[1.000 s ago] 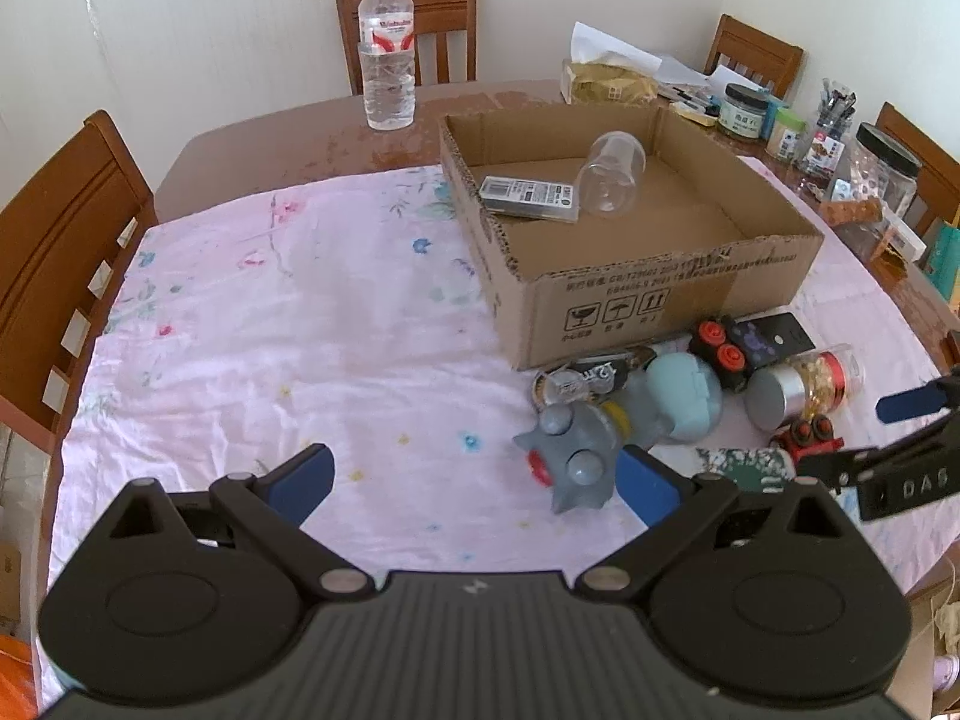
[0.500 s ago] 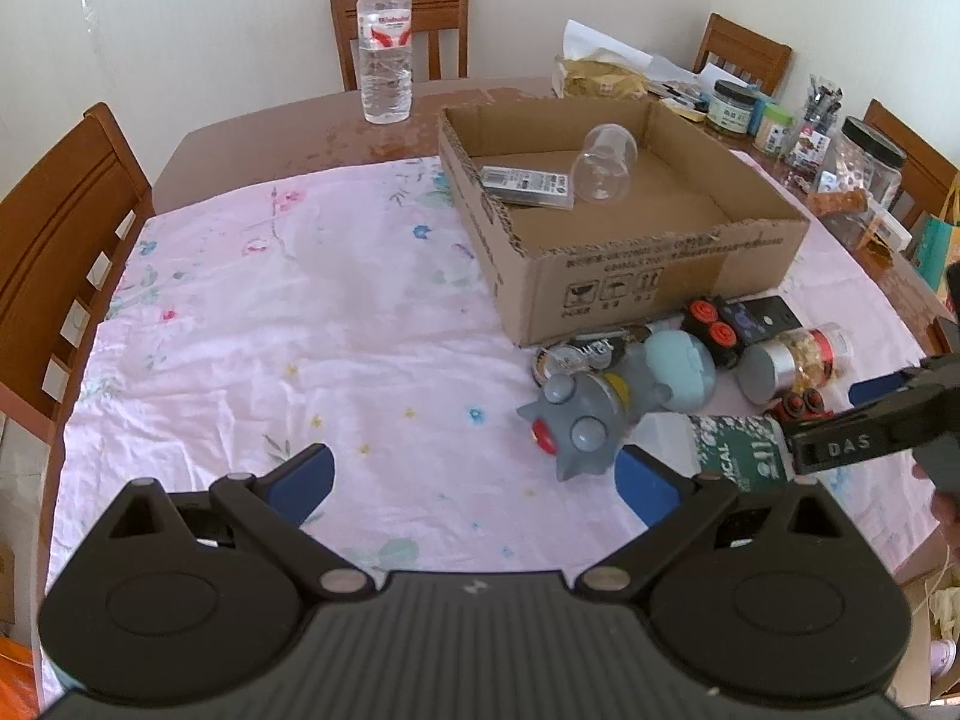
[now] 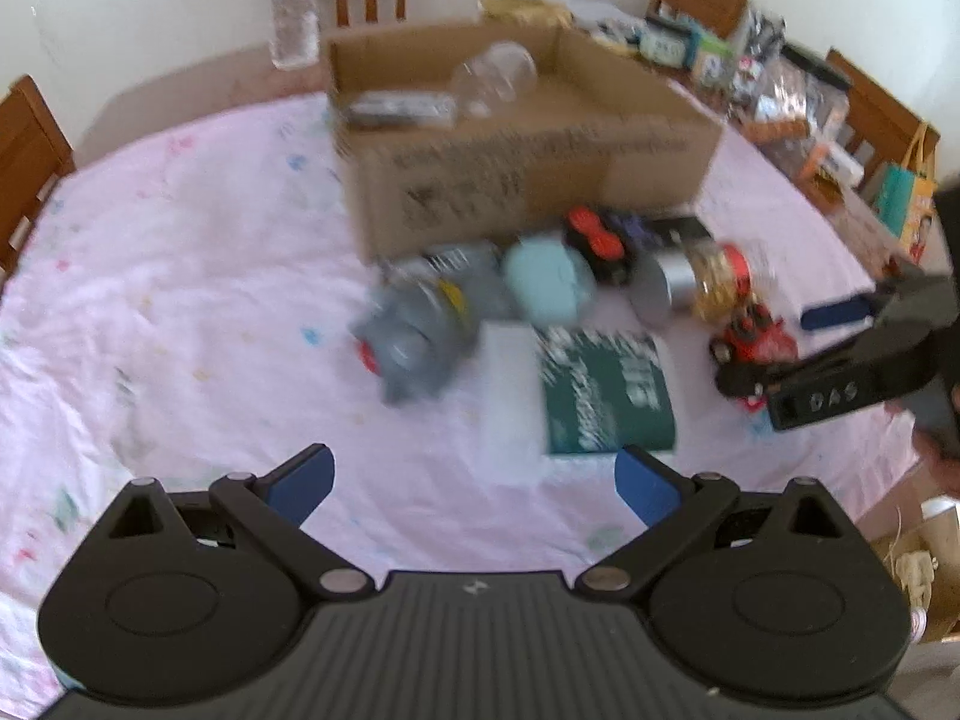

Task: Organize rigid objects
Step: 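Move the left tool to the white MEDICAL bottle while the right tool reaches the red S.L train, then grasp the MEDICAL bottle with the left tool while the right tool grasps the red train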

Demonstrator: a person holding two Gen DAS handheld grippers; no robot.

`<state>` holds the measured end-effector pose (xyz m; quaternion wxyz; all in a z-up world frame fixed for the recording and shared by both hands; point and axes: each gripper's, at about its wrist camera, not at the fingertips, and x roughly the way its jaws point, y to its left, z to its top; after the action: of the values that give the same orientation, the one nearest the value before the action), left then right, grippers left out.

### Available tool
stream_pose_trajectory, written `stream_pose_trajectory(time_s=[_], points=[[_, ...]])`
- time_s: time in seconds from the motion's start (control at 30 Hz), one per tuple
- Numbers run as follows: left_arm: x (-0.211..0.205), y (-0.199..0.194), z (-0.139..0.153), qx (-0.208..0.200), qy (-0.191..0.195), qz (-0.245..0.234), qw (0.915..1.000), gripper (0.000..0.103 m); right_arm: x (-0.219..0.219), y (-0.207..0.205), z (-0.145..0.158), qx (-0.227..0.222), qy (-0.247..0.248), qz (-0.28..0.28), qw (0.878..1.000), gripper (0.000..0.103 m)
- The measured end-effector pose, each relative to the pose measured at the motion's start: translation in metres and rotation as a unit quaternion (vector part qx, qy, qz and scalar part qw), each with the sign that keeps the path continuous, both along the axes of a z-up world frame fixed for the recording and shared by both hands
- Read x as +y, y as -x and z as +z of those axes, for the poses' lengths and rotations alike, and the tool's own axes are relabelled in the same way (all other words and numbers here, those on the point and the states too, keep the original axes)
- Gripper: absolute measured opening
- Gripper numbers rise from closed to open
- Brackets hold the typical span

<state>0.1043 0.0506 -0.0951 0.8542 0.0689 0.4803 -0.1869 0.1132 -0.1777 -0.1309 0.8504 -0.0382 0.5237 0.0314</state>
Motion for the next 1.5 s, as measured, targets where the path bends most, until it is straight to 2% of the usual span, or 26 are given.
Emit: stream_pose_trajectory(time_s=[0.27,0.33,0.77,1.0,1.13,1.5], points=[[-0.029,0.005,-0.027,0.012,-0.021,-0.001,0.9997,0.1,-0.003,0.003,0.002,-0.007,-0.002,0.05,0.999,0.103],[-0.034,0.007,-0.03,-0.003,-0.034,0.005,0.9994,0.103,-0.004,0.003,0.002,-0.01,-0.003,0.06,0.998,0.103],[-0.046,0.001,-0.031,0.005,-0.035,0.064,0.9974,0.103,-0.009,0.013,0.0,-0.044,-0.009,0.086,0.995,0.103],[-0.065,0.0,-0.032,-0.002,-0.038,0.058,0.9976,0.103,-0.014,0.017,0.0,-0.058,-0.013,0.086,0.995,0.103],[-0.064,-0.006,-0.033,0.004,-0.034,0.074,0.9967,0.103,-0.017,0.016,0.0,-0.06,-0.012,0.092,0.994,0.103],[-0.039,0.006,-0.032,0.013,-0.044,0.069,0.9966,0.103,-0.018,0.017,0.001,-0.058,-0.013,0.1,0.993,0.103]])
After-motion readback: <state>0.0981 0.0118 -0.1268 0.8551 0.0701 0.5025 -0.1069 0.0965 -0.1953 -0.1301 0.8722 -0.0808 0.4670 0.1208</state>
